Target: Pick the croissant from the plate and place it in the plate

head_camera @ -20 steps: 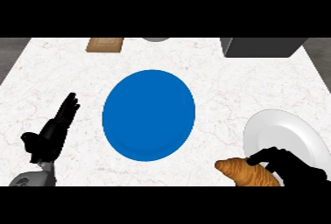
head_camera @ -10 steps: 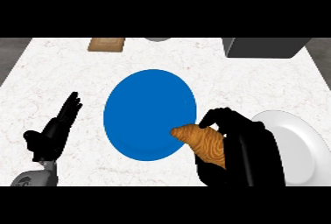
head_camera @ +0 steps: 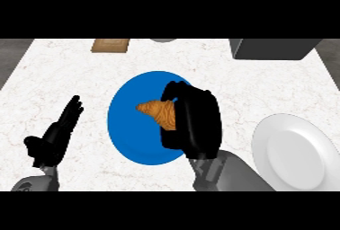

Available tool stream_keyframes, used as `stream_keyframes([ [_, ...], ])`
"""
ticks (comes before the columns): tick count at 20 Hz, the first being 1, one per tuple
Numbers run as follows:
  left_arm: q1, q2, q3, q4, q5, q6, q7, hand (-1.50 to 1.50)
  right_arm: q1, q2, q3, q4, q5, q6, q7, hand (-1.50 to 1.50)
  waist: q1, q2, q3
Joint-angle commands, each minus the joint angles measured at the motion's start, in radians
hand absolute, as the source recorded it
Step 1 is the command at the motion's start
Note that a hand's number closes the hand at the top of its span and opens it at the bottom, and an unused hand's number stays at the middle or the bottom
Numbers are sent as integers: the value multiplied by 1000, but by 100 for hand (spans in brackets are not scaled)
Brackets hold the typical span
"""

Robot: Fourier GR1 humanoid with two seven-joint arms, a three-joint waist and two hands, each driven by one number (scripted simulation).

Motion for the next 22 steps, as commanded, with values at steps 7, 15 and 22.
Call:
stream_keyframes([
  [7,4,-43,-35,-37,-16,9,21,0,-157,1,84,342,-153,-478,122,150,26,3,1],
  [15,-60,-40,-34,27,-43,18,19,0,-301,1,113,642,-367,-673,114,-150,33,11,0],
  [22,0,-28,-14,-47,-17,11,57,0,-247,1,15,528,-398,-880,7,-150,11,0,2],
])
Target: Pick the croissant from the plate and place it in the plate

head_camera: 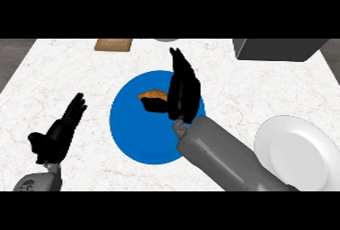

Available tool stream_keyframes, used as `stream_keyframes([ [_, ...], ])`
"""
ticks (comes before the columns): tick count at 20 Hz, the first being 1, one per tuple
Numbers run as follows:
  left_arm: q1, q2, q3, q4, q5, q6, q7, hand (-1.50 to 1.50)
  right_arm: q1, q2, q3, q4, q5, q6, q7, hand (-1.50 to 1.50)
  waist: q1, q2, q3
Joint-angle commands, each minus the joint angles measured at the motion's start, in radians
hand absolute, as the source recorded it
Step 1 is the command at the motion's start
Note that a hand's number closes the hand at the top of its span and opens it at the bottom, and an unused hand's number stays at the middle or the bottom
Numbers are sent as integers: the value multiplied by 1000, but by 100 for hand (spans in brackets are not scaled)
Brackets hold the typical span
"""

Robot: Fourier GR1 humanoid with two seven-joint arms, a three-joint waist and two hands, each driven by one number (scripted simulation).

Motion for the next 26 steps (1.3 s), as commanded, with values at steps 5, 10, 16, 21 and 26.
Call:
stream_keyframes([
  [5,-19,-6,26,31,-5,29,-20,0,197,-12,-104,-214,-170,-231,-216,-150,-40,-1,1],
  [10,34,29,46,14,16,-17,-47,0,477,-185,-92,-468,-373,-193,-470,-150,-42,-3,1],
  [16,49,20,38,1,12,-23,-54,0,678,-335,-180,-550,-662,-10,-826,-150,-35,-3,2],
  [21,8,-14,17,17,-19,13,-30,0,846,-345,-255,-517,-789,152,-1092,-150,-39,-5,1],
  [26,35,4,47,27,-8,-20,-61,0,866,-348,-368,-453,-796,281,-1142,-150,-37,-6,-1],
])
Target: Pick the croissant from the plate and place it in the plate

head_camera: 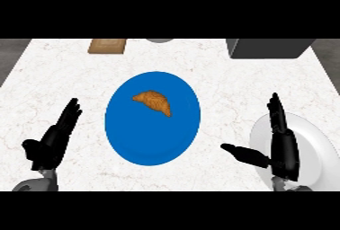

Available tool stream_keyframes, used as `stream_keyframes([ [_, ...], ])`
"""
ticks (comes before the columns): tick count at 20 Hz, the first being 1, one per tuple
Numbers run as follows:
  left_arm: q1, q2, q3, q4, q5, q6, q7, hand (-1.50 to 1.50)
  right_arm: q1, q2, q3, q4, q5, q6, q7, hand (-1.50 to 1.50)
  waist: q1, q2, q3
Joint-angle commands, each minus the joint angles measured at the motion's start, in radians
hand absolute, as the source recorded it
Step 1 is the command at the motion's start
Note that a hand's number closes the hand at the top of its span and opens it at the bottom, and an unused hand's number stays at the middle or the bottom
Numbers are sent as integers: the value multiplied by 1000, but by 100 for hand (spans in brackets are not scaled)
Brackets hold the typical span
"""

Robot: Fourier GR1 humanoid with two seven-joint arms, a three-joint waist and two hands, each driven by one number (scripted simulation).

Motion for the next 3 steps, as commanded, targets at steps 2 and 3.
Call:
stream_keyframes([
  [2,51,-7,6,-24,-9,-9,-13,0,15,40,-105,103,-18,107,-134,-150,3,-1,-1],
  [3,1,-29,-13,-35,-22,16,30,0,96,34,-91,17,6,87,-143,-150,-1,-1,-1],
])
